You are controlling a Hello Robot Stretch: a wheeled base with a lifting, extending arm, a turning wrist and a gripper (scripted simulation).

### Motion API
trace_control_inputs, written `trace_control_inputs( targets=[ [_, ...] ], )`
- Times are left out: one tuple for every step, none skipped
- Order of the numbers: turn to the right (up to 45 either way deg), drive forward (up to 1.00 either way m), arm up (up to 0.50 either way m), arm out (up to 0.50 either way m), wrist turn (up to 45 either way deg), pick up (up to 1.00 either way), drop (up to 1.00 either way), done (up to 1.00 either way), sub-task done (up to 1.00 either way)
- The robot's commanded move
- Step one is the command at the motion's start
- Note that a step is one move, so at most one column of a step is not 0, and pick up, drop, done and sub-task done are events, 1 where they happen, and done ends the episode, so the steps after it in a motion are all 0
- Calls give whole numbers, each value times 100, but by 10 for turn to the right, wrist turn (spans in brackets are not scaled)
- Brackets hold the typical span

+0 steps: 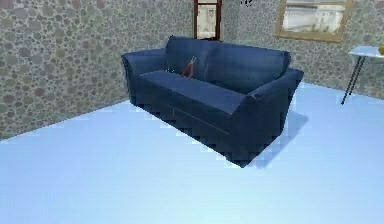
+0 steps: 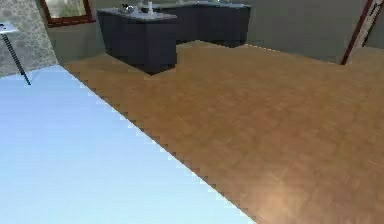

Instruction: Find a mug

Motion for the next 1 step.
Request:
trace_control_inputs(
  targets=[
    [450, 0, 0, 0, 0, 0, 0, 0, 0]
  ],
)
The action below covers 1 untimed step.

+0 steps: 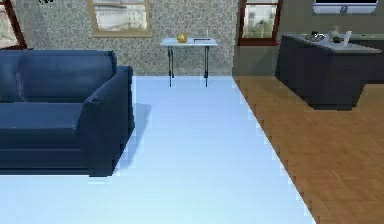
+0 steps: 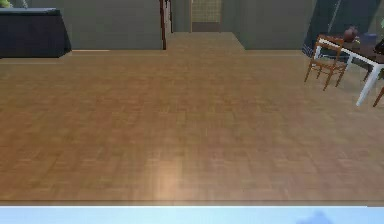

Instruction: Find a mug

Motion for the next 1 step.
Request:
trace_control_inputs(
  targets=[
    [210, 0, 0, 0, 0, 0, 0, 0, 0]
  ],
)
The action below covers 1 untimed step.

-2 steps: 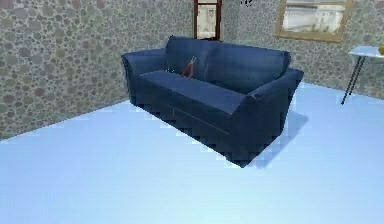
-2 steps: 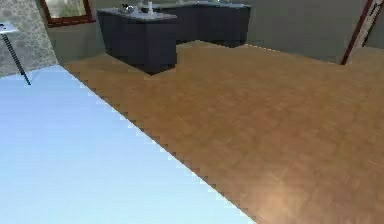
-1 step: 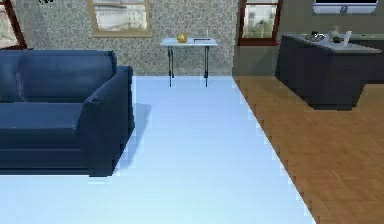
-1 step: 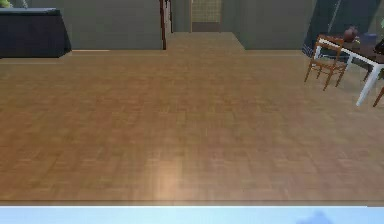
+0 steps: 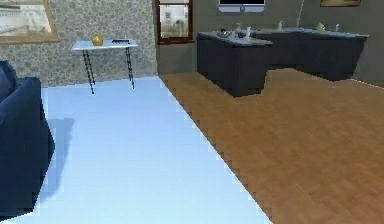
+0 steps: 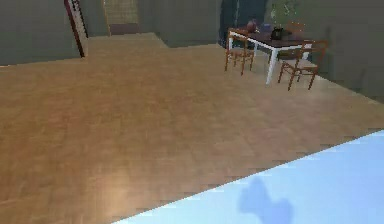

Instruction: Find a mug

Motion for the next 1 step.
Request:
trace_control_inputs(
  targets=[
    [0, 100, 0, 0, 0, 0, 0, 0, 0]
  ],
)
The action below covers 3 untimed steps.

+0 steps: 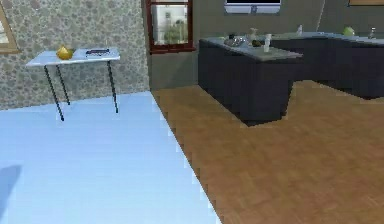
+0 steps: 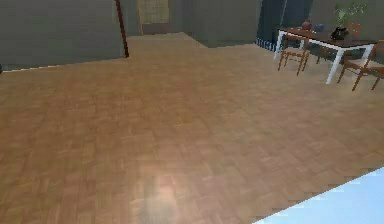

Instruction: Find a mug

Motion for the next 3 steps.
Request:
trace_control_inputs(
  targets=[
    [0, 100, 0, 0, 0, 0, 0, 0, 0],
    [0, 100, 0, 0, 0, 0, 0, 0, 0],
    [0, 100, 0, 0, 0, 0, 0, 0, 0]
  ],
)
